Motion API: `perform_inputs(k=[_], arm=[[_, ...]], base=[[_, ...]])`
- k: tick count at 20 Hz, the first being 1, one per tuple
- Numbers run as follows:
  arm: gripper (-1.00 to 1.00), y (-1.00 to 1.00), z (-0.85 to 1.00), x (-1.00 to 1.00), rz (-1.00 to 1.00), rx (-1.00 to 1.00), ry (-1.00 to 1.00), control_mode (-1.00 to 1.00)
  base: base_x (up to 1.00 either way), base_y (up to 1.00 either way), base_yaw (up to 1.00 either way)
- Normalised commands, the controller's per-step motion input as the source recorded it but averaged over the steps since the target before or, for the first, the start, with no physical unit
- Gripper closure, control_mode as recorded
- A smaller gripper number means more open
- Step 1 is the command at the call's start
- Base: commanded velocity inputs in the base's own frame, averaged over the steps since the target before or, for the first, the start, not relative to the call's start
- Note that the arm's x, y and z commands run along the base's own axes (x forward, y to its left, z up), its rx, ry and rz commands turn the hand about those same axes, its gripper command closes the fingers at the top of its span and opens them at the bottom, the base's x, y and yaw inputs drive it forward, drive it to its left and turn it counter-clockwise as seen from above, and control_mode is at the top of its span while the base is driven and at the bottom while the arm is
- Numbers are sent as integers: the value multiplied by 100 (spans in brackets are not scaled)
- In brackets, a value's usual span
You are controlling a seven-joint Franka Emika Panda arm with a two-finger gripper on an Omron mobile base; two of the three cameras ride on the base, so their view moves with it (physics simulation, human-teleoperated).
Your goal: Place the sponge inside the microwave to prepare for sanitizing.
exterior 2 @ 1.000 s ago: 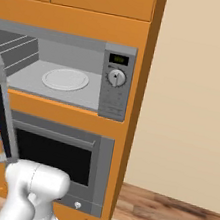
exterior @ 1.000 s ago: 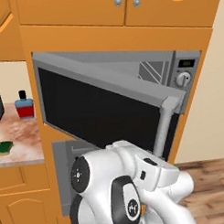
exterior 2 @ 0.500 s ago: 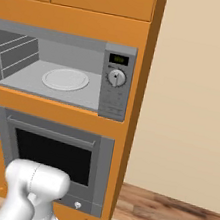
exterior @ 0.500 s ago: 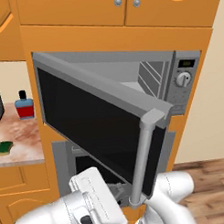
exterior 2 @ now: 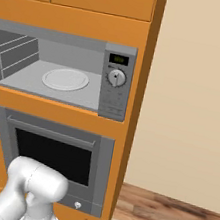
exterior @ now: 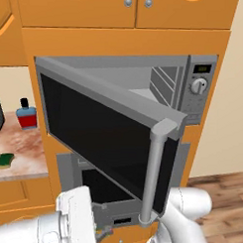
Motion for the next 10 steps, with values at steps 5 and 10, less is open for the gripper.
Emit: perform_inputs(k=[5, 10], arm=[[-100, -42, 4, -97, 0, 6, -2, -100], [-100, -80, 17, -75, 33, 26, 0, -100]], base=[[0, 0, 0], [0, 0, 0]])
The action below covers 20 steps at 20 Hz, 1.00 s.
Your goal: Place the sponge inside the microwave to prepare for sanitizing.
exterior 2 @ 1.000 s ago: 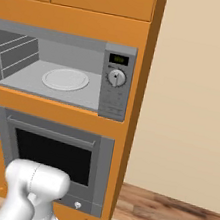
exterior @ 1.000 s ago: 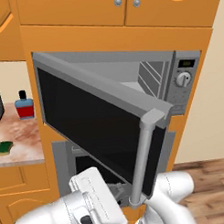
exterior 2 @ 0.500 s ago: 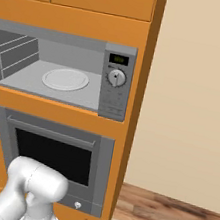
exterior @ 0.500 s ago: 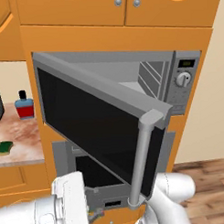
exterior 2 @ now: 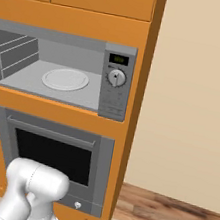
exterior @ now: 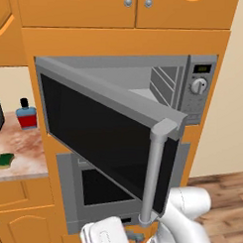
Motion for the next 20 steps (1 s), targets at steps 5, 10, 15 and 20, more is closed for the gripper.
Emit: perform_inputs(k=[5, 10, 15, 20], arm=[[-100, -77, 22, -3, 44, 31, 11, -100], [-100, -72, 18, 0, 33, 28, 22, -100], [-100, -69, 4, 0, 16, 37, 9, -100], [-100, -97, 8, 16, 18, 51, 25, -100]], base=[[0, 0, 0], [0, 0, 0], [0, 0, 0], [0, 0, 0]])
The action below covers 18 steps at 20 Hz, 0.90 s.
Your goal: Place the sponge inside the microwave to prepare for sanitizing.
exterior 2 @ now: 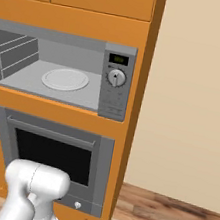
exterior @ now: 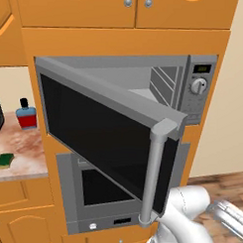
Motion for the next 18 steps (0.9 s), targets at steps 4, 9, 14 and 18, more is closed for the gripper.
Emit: perform_inputs(k=[4, 9, 14, 18], arm=[[-100, -84, 7, 25, 18, 63, 24, -100], [-100, -41, 0, 44, 27, 59, 16, -100], [-100, -6, 0, 73, 31, 46, 1, -100], [-100, 0, 0, 95, 30, 34, 0, -100]], base=[[0, 0, 0], [0, 0, 0], [0, 0, 0], [0, 0, 0]])
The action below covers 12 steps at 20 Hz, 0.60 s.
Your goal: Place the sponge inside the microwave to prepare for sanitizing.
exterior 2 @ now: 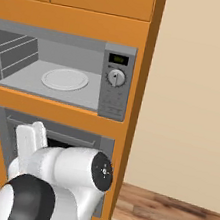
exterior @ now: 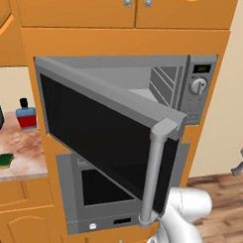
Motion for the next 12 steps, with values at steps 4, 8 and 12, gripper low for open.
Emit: perform_inputs(k=[4, 8, 12], arm=[[-100, 8, 0, 80, 27, 26, -4, -100], [-100, 58, -1, 41, 23, 5, -2, -100], [-100, 97, 0, 4, 17, 0, 0, -100]], base=[[0, 0, 0], [0, 0, 0], [0, 0, 0]])
